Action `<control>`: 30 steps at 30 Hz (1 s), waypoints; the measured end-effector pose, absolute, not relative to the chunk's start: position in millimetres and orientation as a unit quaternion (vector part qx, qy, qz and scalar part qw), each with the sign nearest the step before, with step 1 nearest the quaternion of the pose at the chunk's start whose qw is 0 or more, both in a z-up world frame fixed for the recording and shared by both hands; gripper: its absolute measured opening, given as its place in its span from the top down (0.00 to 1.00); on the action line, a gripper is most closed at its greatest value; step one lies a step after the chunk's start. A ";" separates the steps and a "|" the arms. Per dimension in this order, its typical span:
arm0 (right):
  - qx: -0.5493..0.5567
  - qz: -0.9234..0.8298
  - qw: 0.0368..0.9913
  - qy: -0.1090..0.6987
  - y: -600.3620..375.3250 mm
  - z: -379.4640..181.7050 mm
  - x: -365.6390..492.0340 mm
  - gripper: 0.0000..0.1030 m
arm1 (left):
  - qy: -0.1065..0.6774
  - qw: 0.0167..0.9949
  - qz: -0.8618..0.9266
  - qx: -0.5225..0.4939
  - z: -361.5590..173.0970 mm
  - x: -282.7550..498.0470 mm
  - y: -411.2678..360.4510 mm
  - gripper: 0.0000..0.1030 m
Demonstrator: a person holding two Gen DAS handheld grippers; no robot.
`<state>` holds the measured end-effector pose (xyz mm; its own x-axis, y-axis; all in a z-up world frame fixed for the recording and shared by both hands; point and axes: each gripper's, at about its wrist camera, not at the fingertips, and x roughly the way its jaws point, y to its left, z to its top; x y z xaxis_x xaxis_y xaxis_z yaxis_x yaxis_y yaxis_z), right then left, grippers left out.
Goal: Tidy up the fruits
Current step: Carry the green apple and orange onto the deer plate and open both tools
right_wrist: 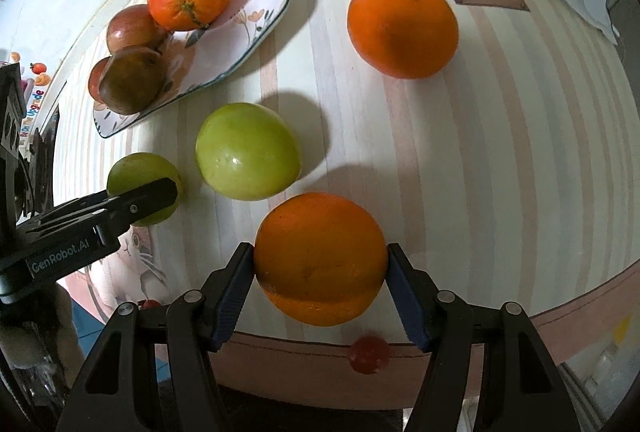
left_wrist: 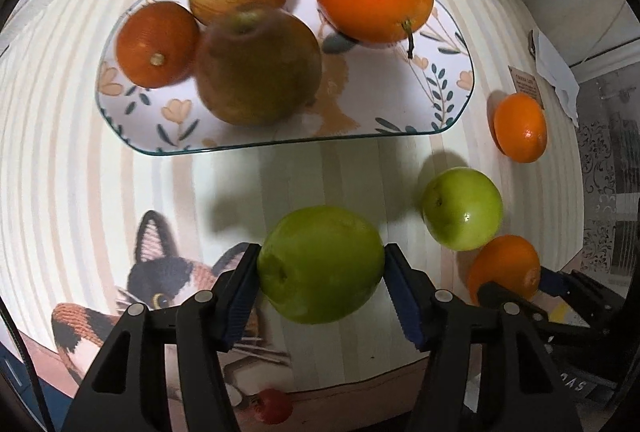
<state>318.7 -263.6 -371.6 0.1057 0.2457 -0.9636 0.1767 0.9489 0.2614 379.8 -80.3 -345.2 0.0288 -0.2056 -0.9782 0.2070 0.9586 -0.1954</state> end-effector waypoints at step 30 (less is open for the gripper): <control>0.147 0.057 0.752 0.639 -203.7 -348.7 460.3 0.34 | 0.640 0.760 -0.091 -0.066 -280.3 523.7 7.9 0.44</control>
